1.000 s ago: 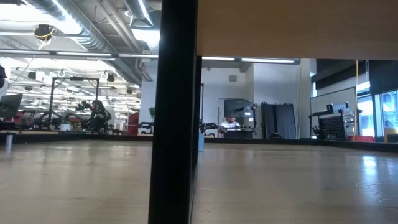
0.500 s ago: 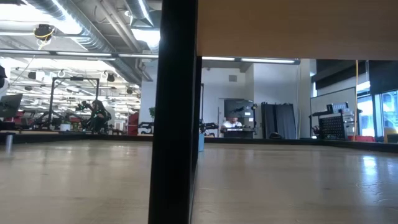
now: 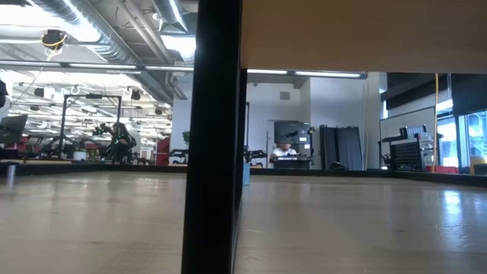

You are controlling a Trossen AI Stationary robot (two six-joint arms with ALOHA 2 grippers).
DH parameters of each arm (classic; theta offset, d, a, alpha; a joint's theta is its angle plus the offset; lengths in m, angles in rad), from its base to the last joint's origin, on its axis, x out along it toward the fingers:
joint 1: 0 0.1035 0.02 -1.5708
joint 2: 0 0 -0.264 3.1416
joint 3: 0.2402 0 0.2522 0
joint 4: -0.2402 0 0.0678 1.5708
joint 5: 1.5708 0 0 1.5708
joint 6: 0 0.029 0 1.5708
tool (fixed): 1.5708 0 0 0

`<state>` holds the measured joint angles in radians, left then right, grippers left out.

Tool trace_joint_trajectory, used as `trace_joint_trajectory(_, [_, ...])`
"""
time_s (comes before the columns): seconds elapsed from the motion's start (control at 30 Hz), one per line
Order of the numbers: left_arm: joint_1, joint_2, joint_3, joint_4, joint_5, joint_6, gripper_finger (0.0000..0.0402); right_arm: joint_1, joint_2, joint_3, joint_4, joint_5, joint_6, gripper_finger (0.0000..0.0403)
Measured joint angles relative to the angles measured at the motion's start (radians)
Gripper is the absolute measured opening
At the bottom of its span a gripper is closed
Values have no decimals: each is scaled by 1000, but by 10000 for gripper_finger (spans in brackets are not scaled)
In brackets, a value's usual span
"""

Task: Pick and place cans onto a shelf
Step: Put the canned pineapple rings on the shelf, then put the tuna can on the shelf

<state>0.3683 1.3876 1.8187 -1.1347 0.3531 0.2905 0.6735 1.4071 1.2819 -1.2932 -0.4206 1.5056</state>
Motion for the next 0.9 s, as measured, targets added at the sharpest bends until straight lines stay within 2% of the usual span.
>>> trace_joint_trajectory(0.33, [0, 0, 0, 0, 0, 0, 69, 0, 0, 0, 0, -9, 2, 6])
trace_joint_trajectory(0.6, [0, 0, 0, 0, 0, 1, 69, 0, 0, 0, -20, 6, 3, 39])
trace_joint_trajectory(0.9, [0, 0, 0, -1, 0, 1, 69, -15, -3, 12, -28, -21, 0, 43])
